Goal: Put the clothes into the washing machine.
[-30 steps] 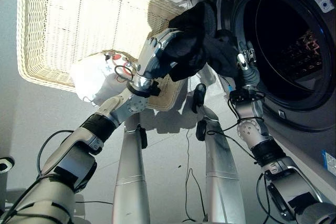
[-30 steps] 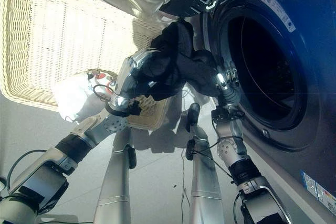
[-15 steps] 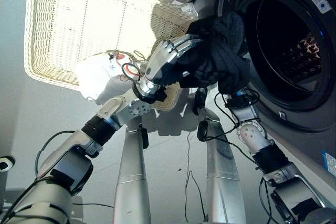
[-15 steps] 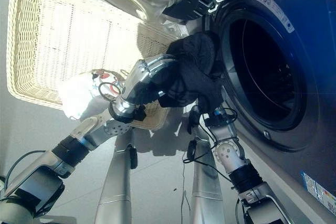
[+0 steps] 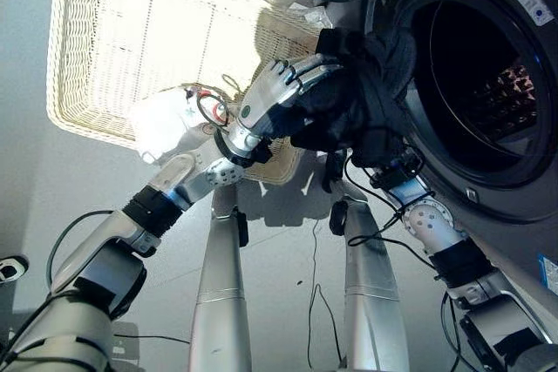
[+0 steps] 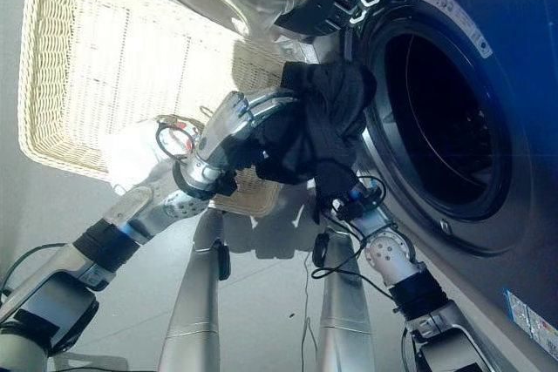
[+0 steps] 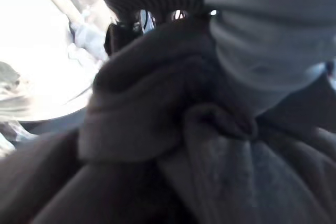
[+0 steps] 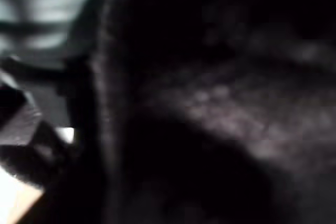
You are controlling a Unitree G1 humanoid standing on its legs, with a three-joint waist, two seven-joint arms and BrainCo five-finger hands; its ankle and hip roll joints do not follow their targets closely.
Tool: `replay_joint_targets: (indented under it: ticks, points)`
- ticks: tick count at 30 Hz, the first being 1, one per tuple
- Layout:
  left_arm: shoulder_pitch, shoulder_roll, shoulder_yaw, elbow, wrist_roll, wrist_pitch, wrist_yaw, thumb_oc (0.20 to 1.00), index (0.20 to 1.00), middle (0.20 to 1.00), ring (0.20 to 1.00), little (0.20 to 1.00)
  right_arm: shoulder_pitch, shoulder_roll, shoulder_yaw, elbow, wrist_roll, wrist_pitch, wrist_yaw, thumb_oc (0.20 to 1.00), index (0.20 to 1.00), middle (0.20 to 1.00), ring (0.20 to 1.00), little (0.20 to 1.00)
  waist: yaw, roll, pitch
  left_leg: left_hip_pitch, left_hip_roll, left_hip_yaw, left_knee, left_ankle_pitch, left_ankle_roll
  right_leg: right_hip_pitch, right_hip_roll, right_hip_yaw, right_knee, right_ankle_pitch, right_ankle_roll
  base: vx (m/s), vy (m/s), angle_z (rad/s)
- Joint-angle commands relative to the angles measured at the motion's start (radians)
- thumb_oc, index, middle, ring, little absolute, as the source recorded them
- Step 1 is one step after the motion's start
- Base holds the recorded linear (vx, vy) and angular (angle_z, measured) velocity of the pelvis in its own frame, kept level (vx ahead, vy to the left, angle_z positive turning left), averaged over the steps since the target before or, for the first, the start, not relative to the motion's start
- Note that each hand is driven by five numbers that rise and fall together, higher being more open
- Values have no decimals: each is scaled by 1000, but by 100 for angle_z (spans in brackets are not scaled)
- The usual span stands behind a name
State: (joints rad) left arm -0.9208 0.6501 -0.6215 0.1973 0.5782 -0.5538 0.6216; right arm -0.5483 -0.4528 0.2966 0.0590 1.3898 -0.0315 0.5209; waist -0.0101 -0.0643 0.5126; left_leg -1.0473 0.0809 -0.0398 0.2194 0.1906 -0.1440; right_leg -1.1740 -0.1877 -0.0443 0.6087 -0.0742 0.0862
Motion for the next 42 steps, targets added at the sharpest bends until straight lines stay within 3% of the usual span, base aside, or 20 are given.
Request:
replay_joint_targets:
  ticks: [1,24,25,26,27,33,42]
  points:
    - [-50,-24,-27,-105,58,-3,-26,200,200,200,200,200,-35,15,85,-180,44,37,168,200,200,200,200,200,-27,29,7,-20,-61,-11,136,-102,54,90,42,-64,-240,202,40,8,0,5]
    - [-27,-33,-4,-120,70,42,-59,200,200,200,200,200,-43,36,94,-214,66,27,280,200,200,200,200,200,-23,39,7,-35,-59,-6,142,-96,51,77,38,-66,-235,204,42,0,0,0]
    - [-27,-32,-4,-120,70,44,-58,235,235,235,235,235,-43,36,93,-214,65,27,280,200,200,200,200,200,-23,39,7,-34,-59,-6,141,-95,51,77,38,-66,-236,204,42,0,0,0]
    - [-24,-32,2,-116,77,48,-48,504,504,504,504,504,-46,37,91,-217,62,23,285,200,200,200,200,200,-21,40,7,-36,-59,-7,142,-95,51,76,38,-67,-234,203,42,0,0,0]
    - [-21,-31,5,-115,66,55,-42,1000,1000,1000,1000,1000,-47,38,91,-222,57,11,285,200,200,200,200,200,-20,41,7,-37,-59,-8,143,-95,51,76,38,-66,-232,203,41,0,0,0]
    - [-4,-36,25,-125,70,74,-31,1000,1000,1000,1000,1000,-52,36,75,-232,45,-40,304,200,200,200,200,200,-17,40,7,-38,-63,-15,144,-96,53,73,39,-66,-229,203,42,0,0,0]
    - [42,-58,92,-131,95,91,110,1000,1000,1000,1000,1000,-54,48,33,-258,26,-80,333,200,200,200,200,200,-8,38,7,-36,-72,-28,145,-96,57,74,40,-67,-223,202,43,0,0,0]
